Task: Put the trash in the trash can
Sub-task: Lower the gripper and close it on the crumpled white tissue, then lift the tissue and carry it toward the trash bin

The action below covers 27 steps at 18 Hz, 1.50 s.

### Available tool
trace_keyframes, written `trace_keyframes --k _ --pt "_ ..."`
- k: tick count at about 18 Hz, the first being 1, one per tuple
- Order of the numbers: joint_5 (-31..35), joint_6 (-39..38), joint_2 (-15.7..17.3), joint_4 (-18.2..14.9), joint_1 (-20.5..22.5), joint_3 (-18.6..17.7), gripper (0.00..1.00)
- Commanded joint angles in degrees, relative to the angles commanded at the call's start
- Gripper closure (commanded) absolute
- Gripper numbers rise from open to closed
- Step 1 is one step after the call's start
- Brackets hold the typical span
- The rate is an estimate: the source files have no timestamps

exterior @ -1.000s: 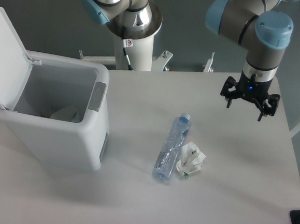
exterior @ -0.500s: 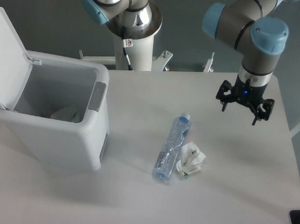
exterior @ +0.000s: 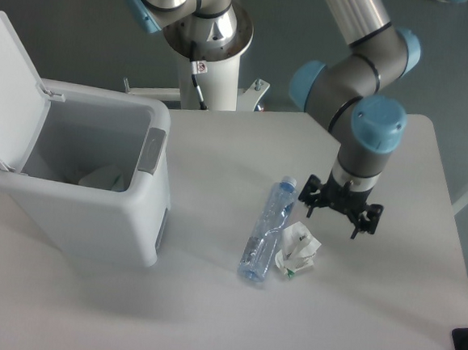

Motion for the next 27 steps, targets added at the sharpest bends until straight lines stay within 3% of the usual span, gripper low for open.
trace_keyframes --k 3,5,7,9,10,19,23,27 --pt "0.09 -0.61 -1.84 0.17 -0.87 0.09 0.01" --pt "0.18 -2.1 -2.72 0.7 -1.23 0.44 0.16" --pt "0.18 -2.9 -2.99 0.7 -1.41 0.61 0.46" --pt "0.26 -3.08 -3.08 0.7 -1.76 0.7 0.89" --pt "0.35 -3.34 -3.08 0.62 -1.76 0.7 1.0" --pt "0.18 -6.58 -2.82 0.7 -1.76 2.98 1.0" --pt "-0.52 -14.65 -2.38 0.62 -2.02 7.81 1.0" --pt "-5.96 -23.19 -0.98 0.35 -2.64 12.04 1.0"
